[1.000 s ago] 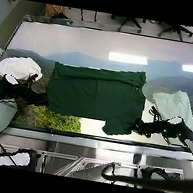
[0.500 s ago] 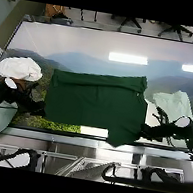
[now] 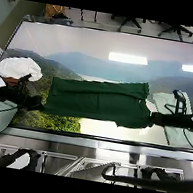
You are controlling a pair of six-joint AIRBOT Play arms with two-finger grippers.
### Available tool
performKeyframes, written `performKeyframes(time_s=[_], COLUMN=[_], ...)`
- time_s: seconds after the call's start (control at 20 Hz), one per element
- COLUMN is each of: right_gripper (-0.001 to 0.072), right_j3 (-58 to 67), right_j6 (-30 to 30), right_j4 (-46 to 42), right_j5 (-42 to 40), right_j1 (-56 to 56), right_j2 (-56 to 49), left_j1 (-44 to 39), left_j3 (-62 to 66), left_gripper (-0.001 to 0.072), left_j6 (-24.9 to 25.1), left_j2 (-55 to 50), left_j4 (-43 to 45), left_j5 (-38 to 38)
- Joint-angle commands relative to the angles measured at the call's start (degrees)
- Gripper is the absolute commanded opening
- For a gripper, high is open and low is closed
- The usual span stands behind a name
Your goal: Fold the shirts.
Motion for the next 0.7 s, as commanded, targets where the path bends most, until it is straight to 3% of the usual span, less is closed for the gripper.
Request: performKeyframes(time_s=[0.0,0.3,0.55,0.6,0.65], right_gripper=[0.0015,0.0016,0.0016,0.0055,0.0252], right_j3=[9.38,21.49,22.56,22.82,23.8], right_j6=[-13.05,-24.02,-24.87,-25.49,-25.44], right_j4=[13.11,23.43,23.3,23.26,22.58], right_j5=[-7.69,-14.32,-22.43,-22.08,-20.74], right_j1=[0.07,0.11,0.04,0.0,-0.2], right_j2=[-12.41,-35.85,-43.28,-43.21,-42.88], left_j1=[-1.51,-5.29,-5.66,-5.68,-6.08], left_j3=[9.22,23.61,30.84,31.43,32.17], left_gripper=[0.0016,0.0017,0.002,0.0024,0.0326], left_j6=[-0.2,-0.2,-0.7,-0.7,-0.68], left_j2=[-5.79,-23.71,-34.49,-35.19,-35.45], left_j4=[-2.49,-2.43,-2.45,-2.49,-2.45], left_j5=[1.46,9.09,11.47,11.3,10.47])
